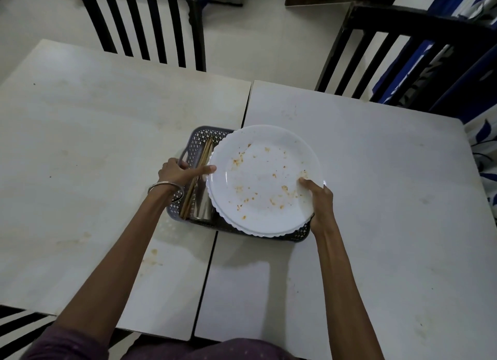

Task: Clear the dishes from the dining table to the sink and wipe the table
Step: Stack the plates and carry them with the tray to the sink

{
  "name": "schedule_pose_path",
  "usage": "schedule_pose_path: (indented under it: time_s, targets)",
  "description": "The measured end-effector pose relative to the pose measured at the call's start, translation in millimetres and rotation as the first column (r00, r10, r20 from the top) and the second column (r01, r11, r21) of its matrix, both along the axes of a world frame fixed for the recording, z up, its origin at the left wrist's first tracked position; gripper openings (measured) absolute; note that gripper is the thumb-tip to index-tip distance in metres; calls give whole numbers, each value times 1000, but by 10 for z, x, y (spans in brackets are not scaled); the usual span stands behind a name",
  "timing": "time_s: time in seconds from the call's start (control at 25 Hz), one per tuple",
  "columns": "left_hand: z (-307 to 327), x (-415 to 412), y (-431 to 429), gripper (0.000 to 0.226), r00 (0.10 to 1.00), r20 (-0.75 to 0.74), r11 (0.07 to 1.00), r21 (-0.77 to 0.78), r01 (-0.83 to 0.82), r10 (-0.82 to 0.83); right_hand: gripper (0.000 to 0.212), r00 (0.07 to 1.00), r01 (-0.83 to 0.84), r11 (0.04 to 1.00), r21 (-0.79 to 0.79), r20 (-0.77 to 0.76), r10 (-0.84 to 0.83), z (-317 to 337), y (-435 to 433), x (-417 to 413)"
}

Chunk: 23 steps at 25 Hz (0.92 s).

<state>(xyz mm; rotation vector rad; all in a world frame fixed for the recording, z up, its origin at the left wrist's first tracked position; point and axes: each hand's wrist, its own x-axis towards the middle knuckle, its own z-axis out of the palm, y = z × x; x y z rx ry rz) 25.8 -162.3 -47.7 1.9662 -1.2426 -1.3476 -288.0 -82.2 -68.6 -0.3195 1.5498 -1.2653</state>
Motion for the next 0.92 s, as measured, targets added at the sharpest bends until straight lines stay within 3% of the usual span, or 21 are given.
schedule_pose_path:
  time_s: [0.28,0.52,0.64,0.92]
  targets:
    - [183,-13,448,62,971,-169,986,5,-169,167,42,994,-100,994,-49,-55,97,177,168,-6]
    - [432,333,1584,66,924,-214,948,43,-315,317,45,942,-290,955,-57,-196,274,549,817,131]
    - [527,507,2232,65,889,-235,919,64,-389,393,36,918,-356,934,-20,-192,346,600,1257,373]
    - [598,917,3624,94,917,-254,951,111,-289,309,31,927,-327,945,-2,-194,321,647,2685,783]
